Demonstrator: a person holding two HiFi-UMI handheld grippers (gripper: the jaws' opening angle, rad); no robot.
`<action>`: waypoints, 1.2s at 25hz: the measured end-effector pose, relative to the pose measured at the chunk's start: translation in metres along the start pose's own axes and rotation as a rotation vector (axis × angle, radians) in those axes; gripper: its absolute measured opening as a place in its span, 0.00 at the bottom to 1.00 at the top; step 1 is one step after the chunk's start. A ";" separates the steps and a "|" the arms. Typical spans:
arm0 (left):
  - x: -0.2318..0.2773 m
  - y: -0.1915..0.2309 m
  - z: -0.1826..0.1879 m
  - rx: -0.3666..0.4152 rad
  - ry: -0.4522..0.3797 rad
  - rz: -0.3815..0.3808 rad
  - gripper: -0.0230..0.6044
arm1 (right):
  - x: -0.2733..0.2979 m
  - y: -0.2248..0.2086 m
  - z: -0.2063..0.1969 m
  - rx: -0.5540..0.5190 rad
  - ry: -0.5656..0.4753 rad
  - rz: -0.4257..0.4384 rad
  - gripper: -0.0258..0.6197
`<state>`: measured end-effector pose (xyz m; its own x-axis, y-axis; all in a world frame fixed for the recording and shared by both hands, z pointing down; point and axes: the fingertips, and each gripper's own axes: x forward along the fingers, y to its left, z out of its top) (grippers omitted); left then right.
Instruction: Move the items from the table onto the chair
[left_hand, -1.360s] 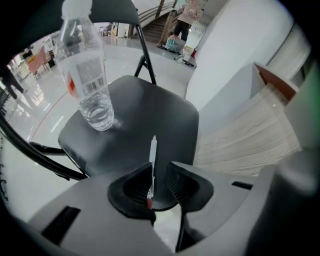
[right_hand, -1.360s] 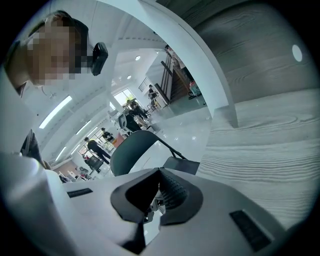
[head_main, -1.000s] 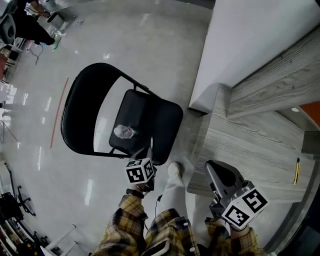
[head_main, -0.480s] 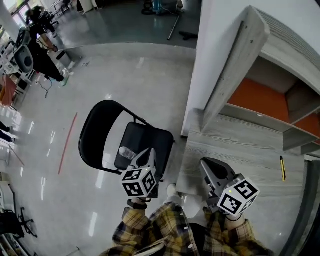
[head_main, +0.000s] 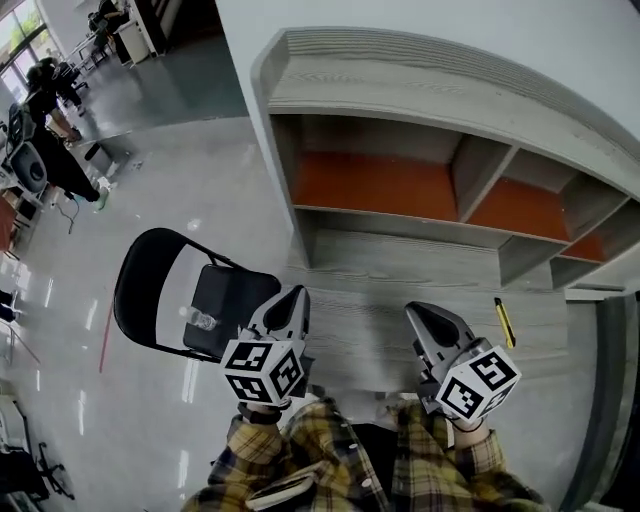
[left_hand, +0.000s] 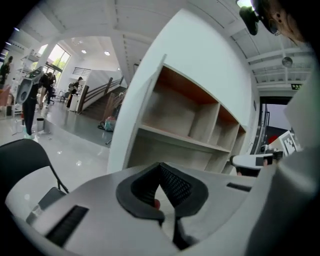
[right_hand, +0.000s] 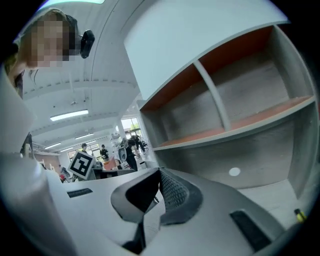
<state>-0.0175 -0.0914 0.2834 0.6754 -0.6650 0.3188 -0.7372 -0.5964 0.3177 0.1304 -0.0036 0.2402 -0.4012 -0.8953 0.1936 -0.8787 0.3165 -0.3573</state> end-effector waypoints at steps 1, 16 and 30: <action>0.007 -0.027 -0.001 0.012 -0.004 -0.018 0.04 | -0.020 -0.018 0.006 -0.008 -0.008 -0.019 0.07; 0.057 -0.305 -0.035 0.114 -0.015 -0.225 0.04 | -0.210 -0.148 0.022 -0.049 -0.055 -0.153 0.07; 0.054 -0.333 -0.032 0.155 -0.011 -0.249 0.04 | -0.215 -0.147 0.028 -0.041 -0.075 -0.104 0.07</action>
<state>0.2651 0.0857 0.2229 0.8363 -0.4937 0.2385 -0.5437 -0.8030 0.2443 0.3530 0.1339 0.2255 -0.2879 -0.9444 0.1585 -0.9252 0.2316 -0.3007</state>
